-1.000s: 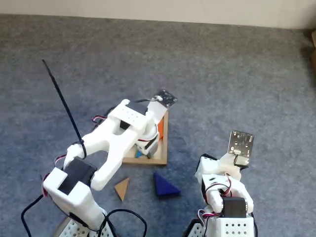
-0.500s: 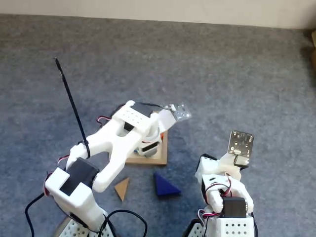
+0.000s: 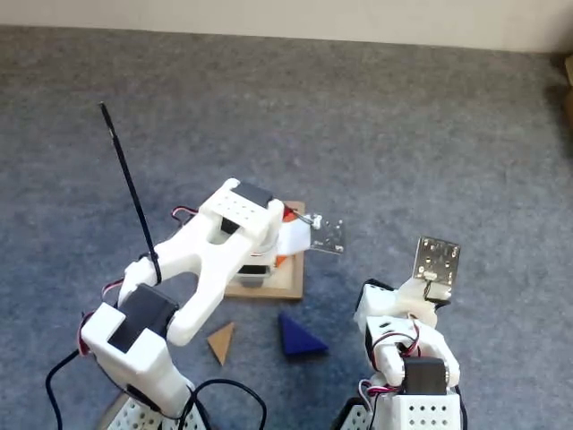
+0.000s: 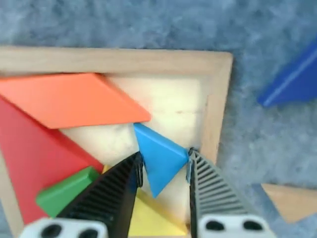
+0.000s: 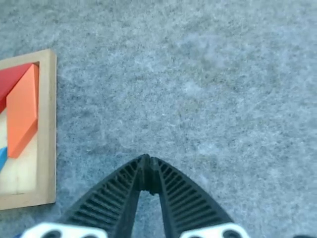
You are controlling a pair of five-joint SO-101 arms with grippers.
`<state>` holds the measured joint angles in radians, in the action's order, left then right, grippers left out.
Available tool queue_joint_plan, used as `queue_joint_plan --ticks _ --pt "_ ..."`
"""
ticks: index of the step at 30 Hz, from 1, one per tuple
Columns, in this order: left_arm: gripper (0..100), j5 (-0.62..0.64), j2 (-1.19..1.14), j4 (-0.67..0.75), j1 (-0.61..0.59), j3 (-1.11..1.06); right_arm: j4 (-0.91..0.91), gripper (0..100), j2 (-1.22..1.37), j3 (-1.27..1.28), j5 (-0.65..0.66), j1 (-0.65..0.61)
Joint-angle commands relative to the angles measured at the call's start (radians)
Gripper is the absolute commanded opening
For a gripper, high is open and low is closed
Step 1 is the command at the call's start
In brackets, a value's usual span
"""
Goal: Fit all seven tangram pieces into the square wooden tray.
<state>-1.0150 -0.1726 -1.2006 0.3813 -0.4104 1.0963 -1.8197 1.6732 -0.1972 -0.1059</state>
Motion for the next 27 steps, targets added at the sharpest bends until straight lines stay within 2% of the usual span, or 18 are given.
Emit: queue_joint_plan --ticks 1,8,14,23,27 --pt "9 -0.064 0.087 -0.043 0.018 0.005 -0.018 0.9 -0.019 0.122 0.014 0.012" --pt "10 -0.164 0.122 -0.04 0.019 0.005 -0.018 0.9 -0.018 0.122 0.014 0.012" --pt "21 -0.164 0.122 -0.04 0.019 0.007 -0.021 0.9 -0.018 0.122 0.014 0.012" --pt "22 -0.163 0.136 -0.046 0.018 0.018 -0.021 0.9 -0.018 0.122 0.014 0.012" --pt "22 -0.13 0.213 -0.052 -0.001 0.022 -0.021 0.9 -0.018 0.122 0.014 0.012"
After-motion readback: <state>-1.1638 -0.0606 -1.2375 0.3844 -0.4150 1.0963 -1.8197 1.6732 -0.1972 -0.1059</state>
